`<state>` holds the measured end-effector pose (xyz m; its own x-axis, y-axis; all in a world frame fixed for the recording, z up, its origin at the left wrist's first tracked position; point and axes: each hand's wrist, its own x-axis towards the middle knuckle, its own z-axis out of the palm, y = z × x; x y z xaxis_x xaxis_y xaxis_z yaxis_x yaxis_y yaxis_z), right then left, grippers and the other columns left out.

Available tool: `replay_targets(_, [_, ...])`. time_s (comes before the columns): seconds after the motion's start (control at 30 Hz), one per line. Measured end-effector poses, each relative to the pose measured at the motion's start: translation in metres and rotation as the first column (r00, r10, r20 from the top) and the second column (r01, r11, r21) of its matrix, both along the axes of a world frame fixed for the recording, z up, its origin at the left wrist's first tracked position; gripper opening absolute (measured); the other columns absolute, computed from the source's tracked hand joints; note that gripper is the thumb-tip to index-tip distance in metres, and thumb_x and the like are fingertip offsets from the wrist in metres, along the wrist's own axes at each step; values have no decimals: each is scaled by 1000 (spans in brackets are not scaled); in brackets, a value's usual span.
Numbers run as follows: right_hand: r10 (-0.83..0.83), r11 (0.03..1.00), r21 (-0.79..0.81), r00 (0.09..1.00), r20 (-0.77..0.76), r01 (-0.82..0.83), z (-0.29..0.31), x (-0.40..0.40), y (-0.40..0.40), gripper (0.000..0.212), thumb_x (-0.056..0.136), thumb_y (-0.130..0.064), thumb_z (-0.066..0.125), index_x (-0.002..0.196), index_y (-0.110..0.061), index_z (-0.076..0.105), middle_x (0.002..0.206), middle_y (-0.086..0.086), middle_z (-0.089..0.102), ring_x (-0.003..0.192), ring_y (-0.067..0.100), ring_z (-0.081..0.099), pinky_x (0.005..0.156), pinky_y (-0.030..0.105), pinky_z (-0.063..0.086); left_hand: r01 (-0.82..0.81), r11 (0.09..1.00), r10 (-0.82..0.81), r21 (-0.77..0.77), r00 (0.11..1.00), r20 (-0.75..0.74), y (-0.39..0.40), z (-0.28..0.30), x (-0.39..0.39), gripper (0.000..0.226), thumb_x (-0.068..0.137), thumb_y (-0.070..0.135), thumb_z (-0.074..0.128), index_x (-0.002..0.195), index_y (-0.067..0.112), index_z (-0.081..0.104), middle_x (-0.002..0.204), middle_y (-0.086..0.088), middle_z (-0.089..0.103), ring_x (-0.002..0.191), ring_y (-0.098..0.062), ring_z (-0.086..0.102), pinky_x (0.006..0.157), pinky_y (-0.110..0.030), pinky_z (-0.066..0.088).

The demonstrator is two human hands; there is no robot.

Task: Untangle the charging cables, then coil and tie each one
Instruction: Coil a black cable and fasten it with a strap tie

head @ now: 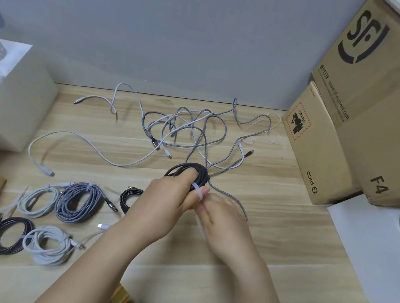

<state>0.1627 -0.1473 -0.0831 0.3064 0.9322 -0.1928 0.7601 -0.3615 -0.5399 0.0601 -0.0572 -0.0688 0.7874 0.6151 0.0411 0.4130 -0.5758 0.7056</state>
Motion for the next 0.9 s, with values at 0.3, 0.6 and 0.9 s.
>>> replay_targets(0.3, [-317, 847, -87, 367, -875, 524, 17, -8, 7, 28, 87, 0, 43, 65, -14, 51, 54, -3, 41, 36, 0, 23, 36, 12, 17, -86, 955, 133, -283, 979, 151, 1, 2, 2, 34, 95, 25, 50, 68, 15, 32, 55, 6, 37, 53, -10, 30, 51, -24, 26])
replay_targets(0.6, [-267, 733, -118, 124, -956, 670, 20, -9, 9, 19, 70, -12, 58, 53, -15, 53, 44, -6, 28, 35, 3, 14, 37, 16, 8, 96, 710, 185, -698, 930, 317, -1, 7, 4, 29, 77, 35, 49, 73, 6, 44, 54, 7, 31, 53, -10, 26, 52, -23, 22])
replay_targets(0.9, [-237, 730, 219, 540, -808, 648, 30, -9, 4, 36, 67, -15, 67, 44, -20, 40, 43, -9, 27, 44, 7, 20, 43, 15, 21, 18, 690, 282, -723, 914, 292, -6, 6, 3, 44, 58, 52, 67, 64, 9, 57, 49, 6, 35, 50, -10, 30, 48, -18, 26])
